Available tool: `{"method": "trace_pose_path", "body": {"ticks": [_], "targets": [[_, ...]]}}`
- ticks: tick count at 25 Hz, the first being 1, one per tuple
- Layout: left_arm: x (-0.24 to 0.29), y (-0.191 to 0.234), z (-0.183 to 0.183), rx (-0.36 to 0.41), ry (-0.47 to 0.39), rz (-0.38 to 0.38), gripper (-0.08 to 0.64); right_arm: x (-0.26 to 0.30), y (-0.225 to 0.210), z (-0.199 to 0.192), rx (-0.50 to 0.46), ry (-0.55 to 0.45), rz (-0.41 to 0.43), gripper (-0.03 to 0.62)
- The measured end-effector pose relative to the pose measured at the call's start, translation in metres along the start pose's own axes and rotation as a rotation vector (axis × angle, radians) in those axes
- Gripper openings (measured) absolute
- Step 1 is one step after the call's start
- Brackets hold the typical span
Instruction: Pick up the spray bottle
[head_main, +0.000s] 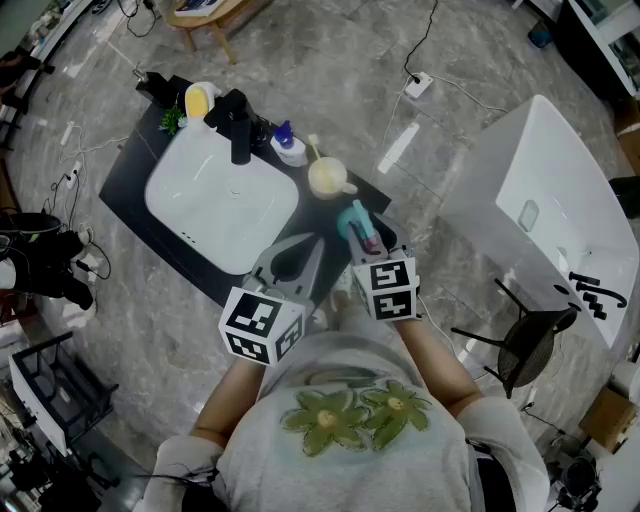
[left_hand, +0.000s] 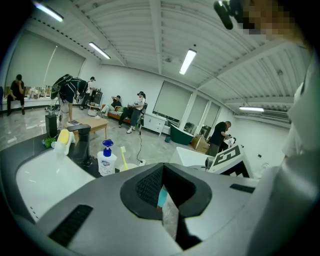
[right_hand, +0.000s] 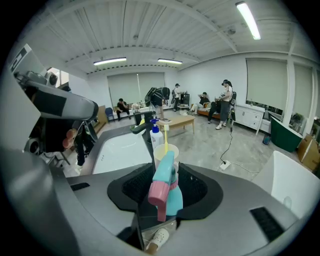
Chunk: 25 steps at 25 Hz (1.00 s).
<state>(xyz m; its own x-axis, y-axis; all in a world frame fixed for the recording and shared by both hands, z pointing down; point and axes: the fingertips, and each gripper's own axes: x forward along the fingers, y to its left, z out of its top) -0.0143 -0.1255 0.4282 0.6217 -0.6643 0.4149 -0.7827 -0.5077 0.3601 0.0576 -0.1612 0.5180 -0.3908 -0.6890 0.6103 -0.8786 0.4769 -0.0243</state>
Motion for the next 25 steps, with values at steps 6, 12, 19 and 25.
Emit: {"method": "trace_pose_path", "body": {"ticks": [6,12,19,25], "targets": [[0.001,0.001,0.000,-0.005,0.000,0.002,0.009,0.003,0.000,-0.006,0.001,0.022,0.006,0.135],[0.003,0.002,0.000,-0.012,0.003,0.004,0.009,0.006,0.000,-0.009,-0.004,0.040,0.010,0.135],[0.004,0.004,0.000,-0.016,0.005,0.005,0.009,0.011,0.000,-0.012,-0.011,0.053,0.010,0.135],[0.004,0.005,0.001,-0.020,0.008,0.003,0.009,0.014,-0.002,-0.015,-0.013,0.067,0.007,0.135]]}}
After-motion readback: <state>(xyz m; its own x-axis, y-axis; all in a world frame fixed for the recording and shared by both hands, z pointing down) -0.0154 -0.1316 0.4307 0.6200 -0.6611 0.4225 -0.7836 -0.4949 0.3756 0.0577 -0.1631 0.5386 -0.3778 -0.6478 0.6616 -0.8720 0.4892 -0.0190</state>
